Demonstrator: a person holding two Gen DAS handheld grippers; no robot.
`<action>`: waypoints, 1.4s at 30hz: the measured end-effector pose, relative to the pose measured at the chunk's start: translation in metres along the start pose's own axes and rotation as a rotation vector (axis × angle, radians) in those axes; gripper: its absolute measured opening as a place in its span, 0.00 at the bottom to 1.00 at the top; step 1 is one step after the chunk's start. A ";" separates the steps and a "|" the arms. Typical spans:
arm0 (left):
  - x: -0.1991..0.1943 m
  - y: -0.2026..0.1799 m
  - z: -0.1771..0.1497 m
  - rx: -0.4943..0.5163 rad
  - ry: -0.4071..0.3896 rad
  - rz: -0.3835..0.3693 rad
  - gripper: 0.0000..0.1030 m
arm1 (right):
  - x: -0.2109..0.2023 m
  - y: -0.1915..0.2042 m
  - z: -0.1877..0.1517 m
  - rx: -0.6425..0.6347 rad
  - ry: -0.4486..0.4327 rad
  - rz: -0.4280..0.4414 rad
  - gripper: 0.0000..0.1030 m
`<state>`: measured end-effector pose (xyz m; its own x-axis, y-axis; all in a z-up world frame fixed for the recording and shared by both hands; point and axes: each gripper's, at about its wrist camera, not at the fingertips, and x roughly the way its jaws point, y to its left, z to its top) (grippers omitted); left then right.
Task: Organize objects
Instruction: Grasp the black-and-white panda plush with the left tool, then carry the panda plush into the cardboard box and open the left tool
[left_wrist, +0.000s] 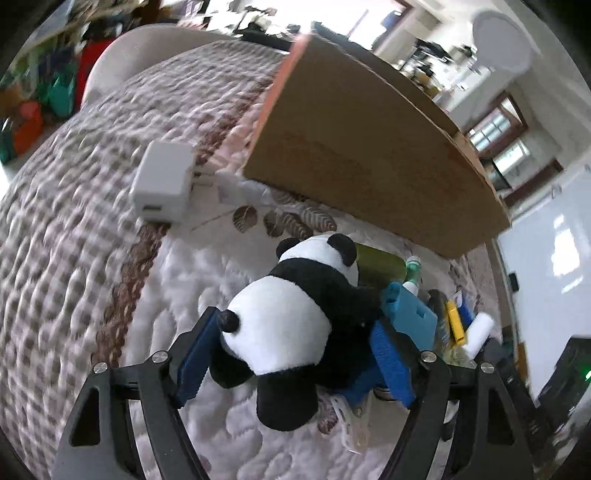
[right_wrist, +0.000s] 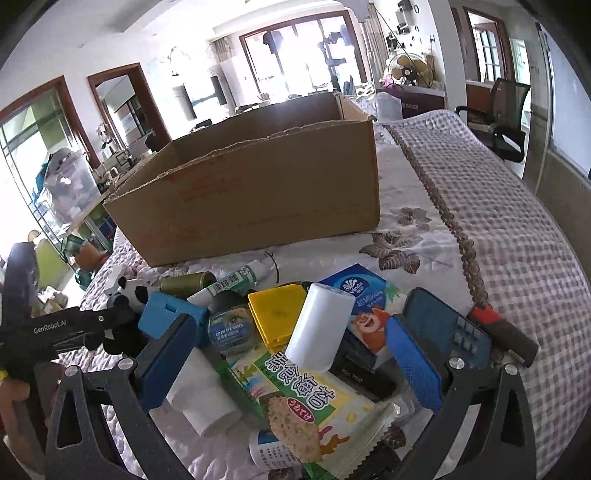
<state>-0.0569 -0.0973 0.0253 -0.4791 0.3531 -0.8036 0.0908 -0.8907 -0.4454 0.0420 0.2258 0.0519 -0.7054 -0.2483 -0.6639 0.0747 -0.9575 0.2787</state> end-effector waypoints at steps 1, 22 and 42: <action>-0.002 -0.002 -0.001 0.014 -0.005 0.005 0.77 | 0.000 0.000 0.000 0.001 0.004 0.004 1.00; -0.041 -0.092 0.124 0.198 -0.323 -0.053 0.68 | 0.002 0.003 -0.001 -0.023 -0.007 -0.070 0.90; -0.020 -0.134 0.100 0.447 -0.361 0.222 0.95 | 0.005 0.020 -0.004 -0.139 0.000 0.023 0.93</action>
<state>-0.1463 -0.0138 0.1404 -0.7633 0.0958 -0.6389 -0.1149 -0.9933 -0.0116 0.0422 0.2049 0.0513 -0.7025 -0.2704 -0.6583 0.1876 -0.9626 0.1953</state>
